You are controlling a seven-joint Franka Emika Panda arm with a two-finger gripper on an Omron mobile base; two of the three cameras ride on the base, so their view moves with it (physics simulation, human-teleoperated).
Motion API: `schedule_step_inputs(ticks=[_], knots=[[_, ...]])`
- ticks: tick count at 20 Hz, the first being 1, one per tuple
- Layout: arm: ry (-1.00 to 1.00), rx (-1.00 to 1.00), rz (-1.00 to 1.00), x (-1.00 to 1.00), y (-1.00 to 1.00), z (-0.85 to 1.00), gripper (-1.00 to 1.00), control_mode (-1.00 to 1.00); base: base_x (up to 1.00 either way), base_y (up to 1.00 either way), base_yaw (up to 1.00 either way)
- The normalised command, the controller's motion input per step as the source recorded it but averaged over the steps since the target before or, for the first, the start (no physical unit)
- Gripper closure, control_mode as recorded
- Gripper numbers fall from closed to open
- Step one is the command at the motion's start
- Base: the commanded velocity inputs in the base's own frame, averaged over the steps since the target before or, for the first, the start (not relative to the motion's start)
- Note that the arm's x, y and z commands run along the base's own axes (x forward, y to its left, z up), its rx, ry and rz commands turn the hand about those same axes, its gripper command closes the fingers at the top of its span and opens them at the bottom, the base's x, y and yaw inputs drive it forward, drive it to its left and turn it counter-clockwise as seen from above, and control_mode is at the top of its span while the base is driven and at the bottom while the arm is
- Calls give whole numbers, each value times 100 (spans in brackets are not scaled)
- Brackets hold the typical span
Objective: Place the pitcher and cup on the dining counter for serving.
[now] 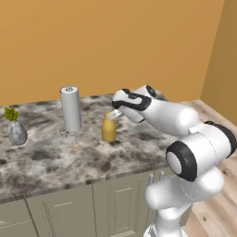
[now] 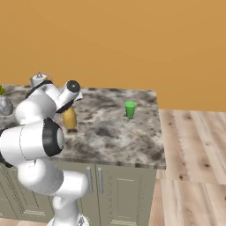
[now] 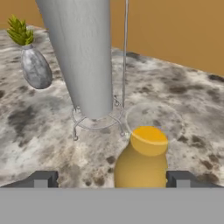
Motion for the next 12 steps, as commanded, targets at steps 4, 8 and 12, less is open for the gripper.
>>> schedule_step_inputs(ticks=[4,8,12], knots=[[0,0,-14,-99,-9,81,-100,-100,0,0,0],[0,0,-18,-100,-15,95,-100,-100,0,0,0],[0,0,-21,-100,-22,94,-100,-100,0,0,0]])
